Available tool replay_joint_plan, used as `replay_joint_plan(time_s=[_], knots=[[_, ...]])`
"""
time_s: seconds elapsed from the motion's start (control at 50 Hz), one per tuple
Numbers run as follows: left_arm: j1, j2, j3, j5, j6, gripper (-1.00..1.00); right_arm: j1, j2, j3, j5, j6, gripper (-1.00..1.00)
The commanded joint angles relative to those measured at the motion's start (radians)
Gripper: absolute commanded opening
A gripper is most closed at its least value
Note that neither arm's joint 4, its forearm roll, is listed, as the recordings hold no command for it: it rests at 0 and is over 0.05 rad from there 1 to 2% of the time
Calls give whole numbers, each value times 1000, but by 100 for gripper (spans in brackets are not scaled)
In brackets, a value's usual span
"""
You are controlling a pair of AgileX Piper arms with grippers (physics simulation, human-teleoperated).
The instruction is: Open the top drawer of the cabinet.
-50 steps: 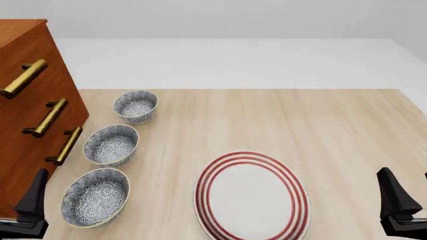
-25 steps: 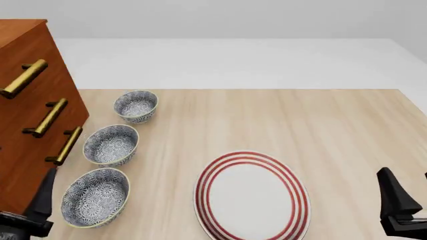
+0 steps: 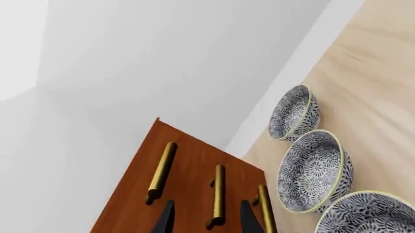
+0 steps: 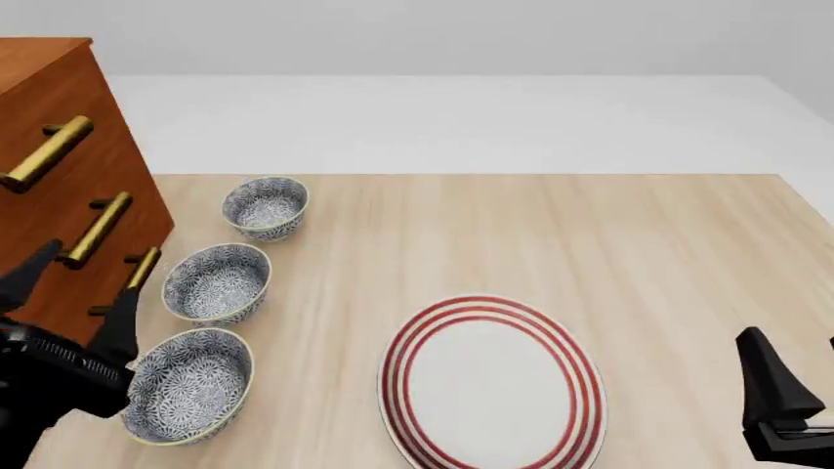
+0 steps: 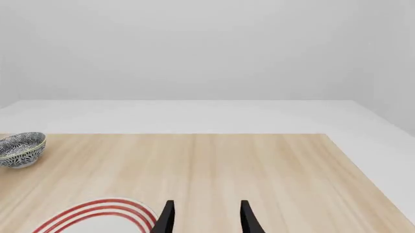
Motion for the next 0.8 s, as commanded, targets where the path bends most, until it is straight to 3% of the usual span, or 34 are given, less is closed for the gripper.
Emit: replay_joint_plan(time_s=[0.02, 0.1, 0.16, 0.46, 0.8], knots=[[46, 278, 0, -279, 74, 100, 0, 0, 0, 0, 0, 100], [59, 316, 0, -325, 99, 100, 0, 0, 0, 0, 0, 100], [72, 276, 0, -299, 119, 100, 0, 0, 0, 0, 0, 100], [143, -15, 0, -46, 173, 100, 0, 0, 0, 0, 0, 100], [176, 36, -51, -55, 225, 100, 0, 0, 0, 0, 0, 100]])
